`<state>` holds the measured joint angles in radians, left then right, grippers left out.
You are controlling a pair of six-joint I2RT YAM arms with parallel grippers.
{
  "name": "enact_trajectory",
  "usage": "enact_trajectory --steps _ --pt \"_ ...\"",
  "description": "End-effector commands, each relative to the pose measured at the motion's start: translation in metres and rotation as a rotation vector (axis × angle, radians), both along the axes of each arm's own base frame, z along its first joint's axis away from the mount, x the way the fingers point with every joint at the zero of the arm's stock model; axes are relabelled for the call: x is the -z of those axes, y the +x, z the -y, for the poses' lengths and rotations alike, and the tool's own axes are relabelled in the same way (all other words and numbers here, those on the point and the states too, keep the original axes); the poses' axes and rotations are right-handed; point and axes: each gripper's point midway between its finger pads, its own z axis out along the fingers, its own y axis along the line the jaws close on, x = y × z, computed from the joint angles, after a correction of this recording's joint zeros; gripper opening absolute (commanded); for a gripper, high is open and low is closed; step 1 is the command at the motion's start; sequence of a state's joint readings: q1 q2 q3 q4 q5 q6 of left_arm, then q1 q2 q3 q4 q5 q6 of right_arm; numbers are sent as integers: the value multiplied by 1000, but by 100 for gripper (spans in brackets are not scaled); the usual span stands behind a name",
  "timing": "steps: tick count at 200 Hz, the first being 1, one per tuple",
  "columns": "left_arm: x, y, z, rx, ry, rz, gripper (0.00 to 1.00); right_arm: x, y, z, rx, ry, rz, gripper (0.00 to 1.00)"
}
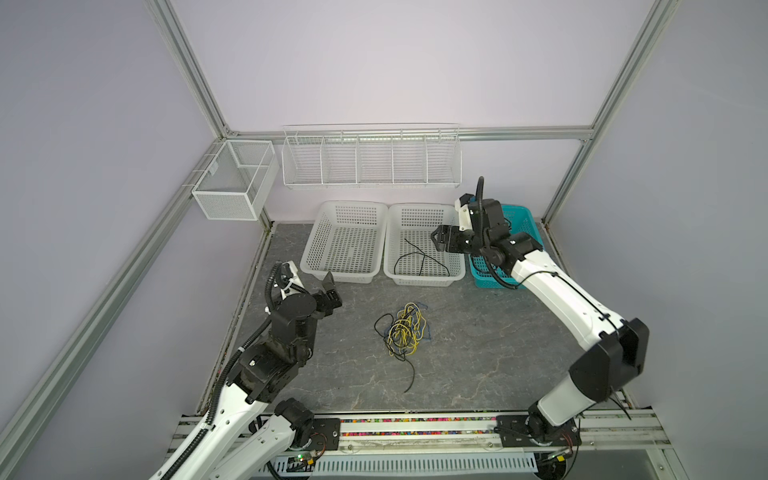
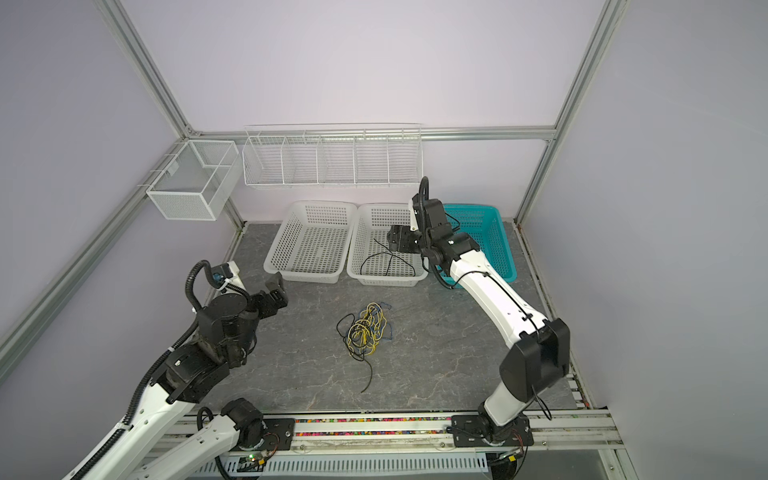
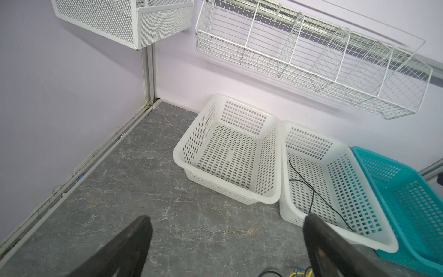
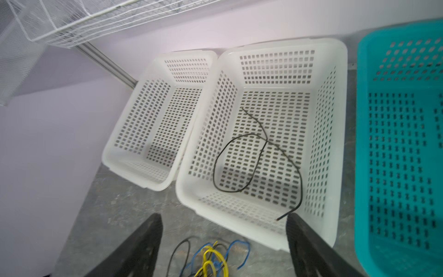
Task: Untangle the cables
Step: 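Bring both grippers back to the cable bundle and grasp it again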
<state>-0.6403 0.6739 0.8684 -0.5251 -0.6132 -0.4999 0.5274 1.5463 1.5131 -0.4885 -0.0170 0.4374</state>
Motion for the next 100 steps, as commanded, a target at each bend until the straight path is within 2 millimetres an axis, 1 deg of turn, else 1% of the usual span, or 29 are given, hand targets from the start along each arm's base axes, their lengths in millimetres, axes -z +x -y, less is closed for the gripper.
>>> enact_trajectory --steps 1,4,6,14,32,50,56,76,100 --pt "15 -19 5 54 -96 -111 99 5 -48 -27 -144 32 -3 99" --pt "18 -20 6 61 -103 -124 99 8 -51 -29 -151 24 -7 99" --pt "20 -21 7 68 -109 -131 99 8 -57 -30 -164 22 -1 99" --pt "29 -25 10 87 -128 -165 99 18 -70 -31 -188 13 -7 100" --pt "54 -32 21 133 -168 -242 99 36 -94 -36 -256 47 -36 100" --pt "80 -36 37 192 -212 -317 99 60 -116 -47 -345 73 -90 99" --pt "89 -37 42 207 -231 -342 99 72 -124 -51 -379 63 -109 98" --pt "119 -39 60 242 -308 -424 100 108 -134 -54 -417 3 -150 94" --pt "147 -39 77 277 -361 -499 93 132 -139 -62 -448 2 -193 91"
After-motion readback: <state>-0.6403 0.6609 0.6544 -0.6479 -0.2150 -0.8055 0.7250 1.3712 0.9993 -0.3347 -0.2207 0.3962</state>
